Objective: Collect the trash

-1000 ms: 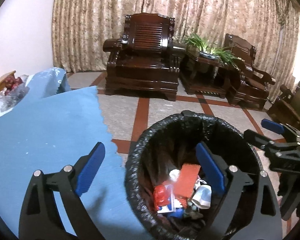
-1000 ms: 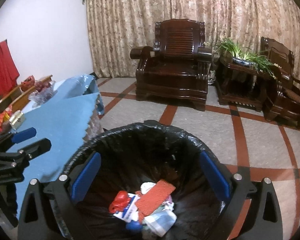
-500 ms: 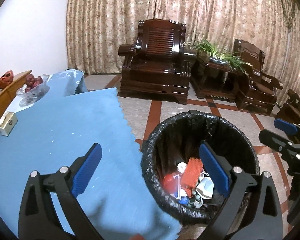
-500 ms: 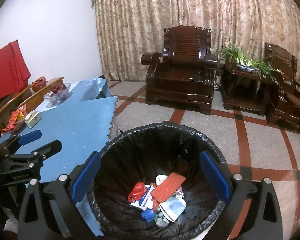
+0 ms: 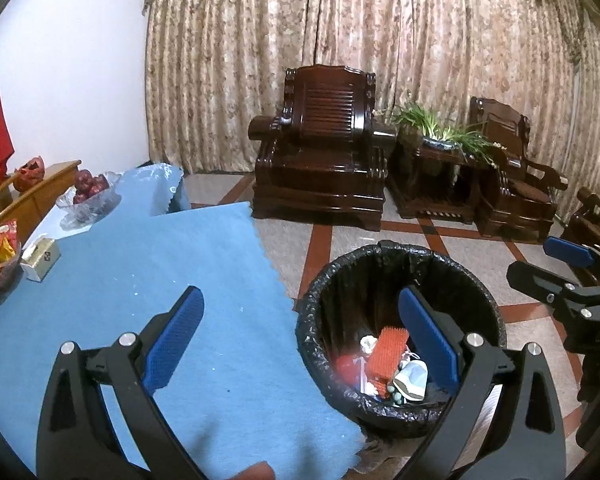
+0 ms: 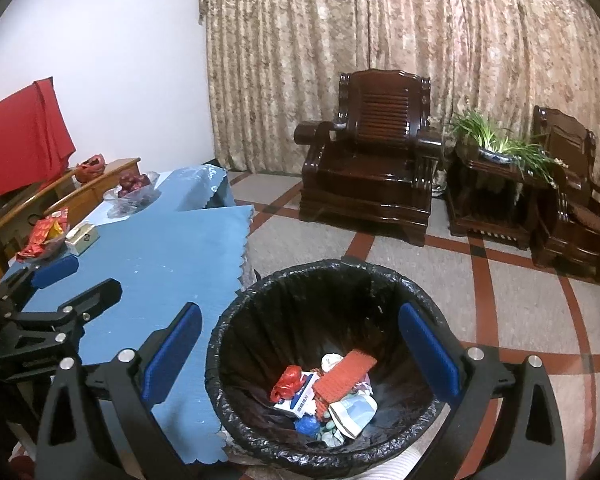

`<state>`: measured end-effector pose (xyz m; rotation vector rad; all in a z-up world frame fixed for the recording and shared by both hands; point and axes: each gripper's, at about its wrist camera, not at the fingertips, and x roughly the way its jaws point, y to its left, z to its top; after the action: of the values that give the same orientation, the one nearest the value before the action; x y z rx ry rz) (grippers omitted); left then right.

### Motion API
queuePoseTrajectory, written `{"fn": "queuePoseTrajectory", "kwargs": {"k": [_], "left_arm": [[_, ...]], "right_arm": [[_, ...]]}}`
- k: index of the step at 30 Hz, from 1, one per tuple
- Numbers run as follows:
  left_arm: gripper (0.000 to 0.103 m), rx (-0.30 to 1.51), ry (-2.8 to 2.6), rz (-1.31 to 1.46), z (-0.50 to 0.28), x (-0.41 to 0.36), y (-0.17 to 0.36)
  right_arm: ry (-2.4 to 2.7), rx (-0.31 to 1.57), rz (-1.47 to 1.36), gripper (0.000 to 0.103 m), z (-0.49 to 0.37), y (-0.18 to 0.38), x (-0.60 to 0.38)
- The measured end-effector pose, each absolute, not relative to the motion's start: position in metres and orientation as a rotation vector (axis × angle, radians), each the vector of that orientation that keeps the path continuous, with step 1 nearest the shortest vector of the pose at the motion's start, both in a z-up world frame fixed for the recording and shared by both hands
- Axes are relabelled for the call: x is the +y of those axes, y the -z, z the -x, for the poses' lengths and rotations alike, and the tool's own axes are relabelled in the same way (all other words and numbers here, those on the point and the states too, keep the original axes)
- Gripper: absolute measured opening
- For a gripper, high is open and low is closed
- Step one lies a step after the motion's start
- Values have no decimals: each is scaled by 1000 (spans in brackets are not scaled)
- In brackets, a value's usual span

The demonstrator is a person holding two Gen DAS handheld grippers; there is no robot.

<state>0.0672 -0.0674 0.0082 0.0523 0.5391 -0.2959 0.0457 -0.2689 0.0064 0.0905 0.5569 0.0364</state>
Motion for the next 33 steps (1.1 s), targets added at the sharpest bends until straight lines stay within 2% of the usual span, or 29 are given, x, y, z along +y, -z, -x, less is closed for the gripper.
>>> {"fn": "queuePoseTrajectory", "kwargs": {"k": [33], "left_arm": [[95,518,259,-15,-54,-44,-12]], "right_arm": [[-74,558,-60,97,-45,-4,-246]]}}
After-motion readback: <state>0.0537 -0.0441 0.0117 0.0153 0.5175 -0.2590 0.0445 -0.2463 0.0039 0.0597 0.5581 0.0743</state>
